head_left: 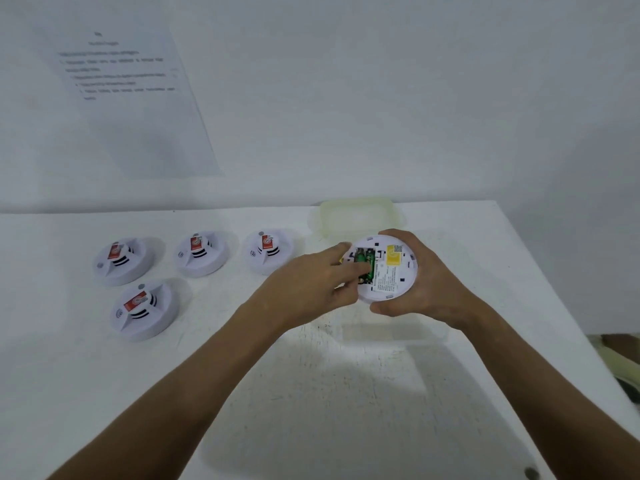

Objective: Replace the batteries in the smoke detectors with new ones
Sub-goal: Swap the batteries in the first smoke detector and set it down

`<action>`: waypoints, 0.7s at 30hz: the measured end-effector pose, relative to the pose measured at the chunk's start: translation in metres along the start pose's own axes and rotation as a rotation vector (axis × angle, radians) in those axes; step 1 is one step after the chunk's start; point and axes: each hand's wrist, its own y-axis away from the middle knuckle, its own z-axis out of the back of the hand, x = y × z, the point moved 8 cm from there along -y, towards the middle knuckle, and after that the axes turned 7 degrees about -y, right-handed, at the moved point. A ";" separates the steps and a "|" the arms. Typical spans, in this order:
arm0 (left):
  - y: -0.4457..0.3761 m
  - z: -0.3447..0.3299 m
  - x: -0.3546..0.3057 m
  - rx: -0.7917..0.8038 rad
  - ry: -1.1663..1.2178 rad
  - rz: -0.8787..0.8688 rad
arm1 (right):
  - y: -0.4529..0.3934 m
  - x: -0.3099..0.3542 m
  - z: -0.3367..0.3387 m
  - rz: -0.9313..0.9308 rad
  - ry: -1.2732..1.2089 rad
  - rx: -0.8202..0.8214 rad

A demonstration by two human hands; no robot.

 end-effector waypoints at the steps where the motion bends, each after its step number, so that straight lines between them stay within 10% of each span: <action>1: -0.002 -0.001 -0.001 0.003 0.046 0.033 | 0.003 0.000 0.004 -0.002 -0.005 -0.014; 15: 0.009 -0.003 0.043 -0.166 0.752 0.683 | 0.030 -0.012 0.042 -0.013 0.100 -0.136; 21: 0.023 -0.036 0.042 0.147 0.514 0.639 | 0.038 -0.020 0.048 -0.036 0.120 -0.125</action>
